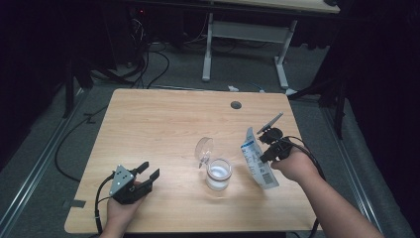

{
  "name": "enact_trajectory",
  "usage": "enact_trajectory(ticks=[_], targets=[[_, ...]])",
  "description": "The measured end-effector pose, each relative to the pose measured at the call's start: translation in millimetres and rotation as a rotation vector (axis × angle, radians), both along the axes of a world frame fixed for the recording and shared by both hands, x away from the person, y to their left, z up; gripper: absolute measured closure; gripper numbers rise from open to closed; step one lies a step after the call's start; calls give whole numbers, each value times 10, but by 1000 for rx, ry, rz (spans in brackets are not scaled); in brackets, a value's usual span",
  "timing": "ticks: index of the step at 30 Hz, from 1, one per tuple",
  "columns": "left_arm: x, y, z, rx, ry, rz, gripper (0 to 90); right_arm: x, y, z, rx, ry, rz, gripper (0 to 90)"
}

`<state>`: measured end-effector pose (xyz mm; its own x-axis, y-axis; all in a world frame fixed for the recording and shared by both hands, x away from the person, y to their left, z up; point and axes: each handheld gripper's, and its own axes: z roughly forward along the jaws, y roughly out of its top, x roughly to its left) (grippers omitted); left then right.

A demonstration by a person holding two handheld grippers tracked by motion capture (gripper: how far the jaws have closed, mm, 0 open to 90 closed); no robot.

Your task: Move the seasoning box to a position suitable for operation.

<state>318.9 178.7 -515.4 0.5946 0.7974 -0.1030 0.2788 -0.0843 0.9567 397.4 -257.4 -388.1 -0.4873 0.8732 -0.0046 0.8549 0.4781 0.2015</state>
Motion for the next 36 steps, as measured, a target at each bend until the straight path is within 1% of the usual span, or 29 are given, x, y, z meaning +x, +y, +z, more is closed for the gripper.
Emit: enact_trajectory(ticks=[1, 2, 4, 5, 6, 8, 10, 13, 16, 18, 19, 20, 21, 23, 24, 25, 29, 30, 31, 33, 34, 35, 36], targets=[[1, 1, -2, -2, 1, 0, 481, 19, -26, -15, 3, -5, 9, 889], [2, 4, -7, -4, 1, -1, 481, 28, -39, -22, 3, -8, 5, 890], [5, 10, -17, -1, 5, -2, 482, 43, -61, -39, 0, -1, -6, 889], [8, 13, -21, -3, 9, 0, 482, 52, -75, -49, -1, 0, -3, 888], [11, 18, -24, -6, 10, 2, 482, 55, -78, -57, -1, 7, -19, 888], [11, 27, -21, -7, 10, 5, 482, 71, -96, -79, -4, 9, -9, 888], [9, 30, -18, -10, 9, 7, 482, 77, -101, -94, -5, 15, -20, 888], [7, 31, -19, -9, 10, 7, 482, 88, -114, -99, 1, 12, -22, 889], [6, 31, -22, -10, 12, 8, 482, 82, -127, -84, 6, -2, -27, 889], [5, 33, -23, -12, 13, 10, 482, 57, -140, -44, 14, -29, -31, 889], [6, 36, -23, -13, 13, 12, 482, 43, -140, -30, 16, -35, -41, 889], [7, 39, -23, -14, 14, 11, 482, 26, -152, -10, 18, -59, -38, 889], [7, 43, -21, -13, 14, 11, 482, 12, -157, 2, 20, -70, -41, 889], [4, 42, -20, -14, 16, 12, 482, -22, -179, 12, 34, -107, -48, 889], [4, 42, -22, -11, 15, 14, 483, -47, -195, 13, 49, -126, -57, 888], [5, 43, -25, -6, 15, 14, 485, -67, -205, 12, 62, -141, -63, 888], [8, 39, -31, 9, 15, 12, 489, -139, -244, -19, 72, -198, -74, 888], [10, 40, -32, 10, 15, 11, 490, -159, -245, -30, 66, -209, -73, 888], [11, 41, -34, 10, 15, 12, 491, -200, -255, -59, 90, -227, -81, 887], [14, 41, -38, 12, 15, 13, 491, -215, -254, -70, 94, -233, -82, 887], [15, 39, -41, 15, 15, 12, 491, -234, -253, -76, 90, -245, -83, 888], [16, 39, -43, 17, 15, 11, 491, -262, -250, -82, 95, -264, -80, 888], [16, 37, -44, 18, 16, 11, 491, -279, -250, -86, 106, -271, -84, 888]])
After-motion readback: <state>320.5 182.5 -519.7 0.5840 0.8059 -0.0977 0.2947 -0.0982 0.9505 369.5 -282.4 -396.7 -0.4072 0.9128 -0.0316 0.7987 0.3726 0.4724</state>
